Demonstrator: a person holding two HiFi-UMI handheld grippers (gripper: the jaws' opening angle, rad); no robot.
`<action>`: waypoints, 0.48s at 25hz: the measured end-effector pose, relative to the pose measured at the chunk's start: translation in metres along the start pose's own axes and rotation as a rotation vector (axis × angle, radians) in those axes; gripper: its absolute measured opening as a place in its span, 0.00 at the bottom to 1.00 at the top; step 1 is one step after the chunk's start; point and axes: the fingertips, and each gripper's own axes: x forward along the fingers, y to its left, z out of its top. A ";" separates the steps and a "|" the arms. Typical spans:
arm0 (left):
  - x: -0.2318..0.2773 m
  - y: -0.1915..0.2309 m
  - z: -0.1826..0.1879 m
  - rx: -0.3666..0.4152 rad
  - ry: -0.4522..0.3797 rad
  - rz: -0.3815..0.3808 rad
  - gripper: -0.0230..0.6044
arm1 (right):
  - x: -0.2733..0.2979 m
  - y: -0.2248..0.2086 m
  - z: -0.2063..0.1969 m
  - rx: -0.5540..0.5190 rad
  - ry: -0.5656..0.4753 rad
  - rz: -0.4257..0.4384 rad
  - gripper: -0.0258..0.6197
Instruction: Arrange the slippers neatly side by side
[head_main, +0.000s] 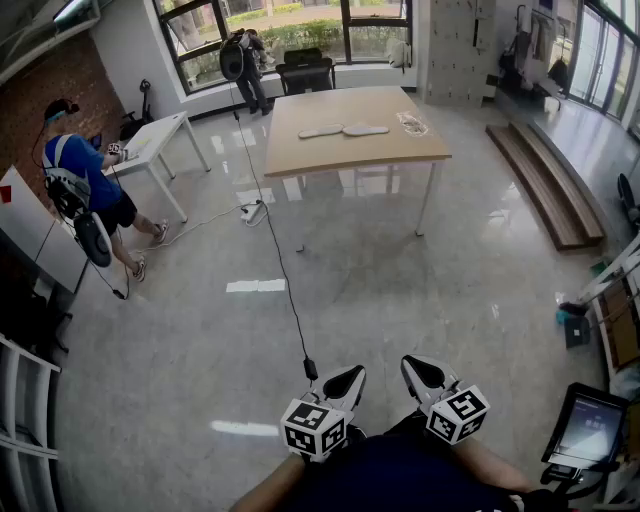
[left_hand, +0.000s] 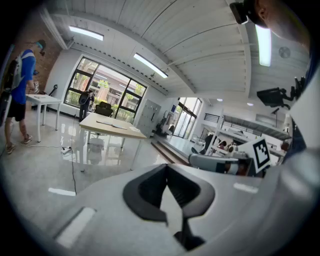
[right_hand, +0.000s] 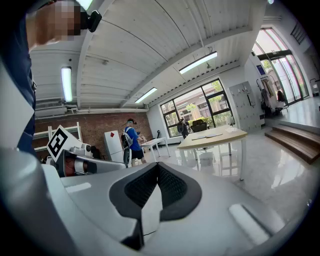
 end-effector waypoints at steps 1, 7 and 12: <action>-0.001 0.002 -0.002 -0.005 0.001 0.003 0.04 | 0.000 0.002 -0.002 -0.003 0.006 0.003 0.06; -0.006 0.014 -0.009 -0.034 0.015 0.014 0.04 | 0.006 0.010 -0.010 0.006 0.028 0.004 0.06; 0.002 0.033 -0.009 -0.029 0.023 0.045 0.04 | 0.031 0.005 -0.020 0.030 0.043 0.048 0.06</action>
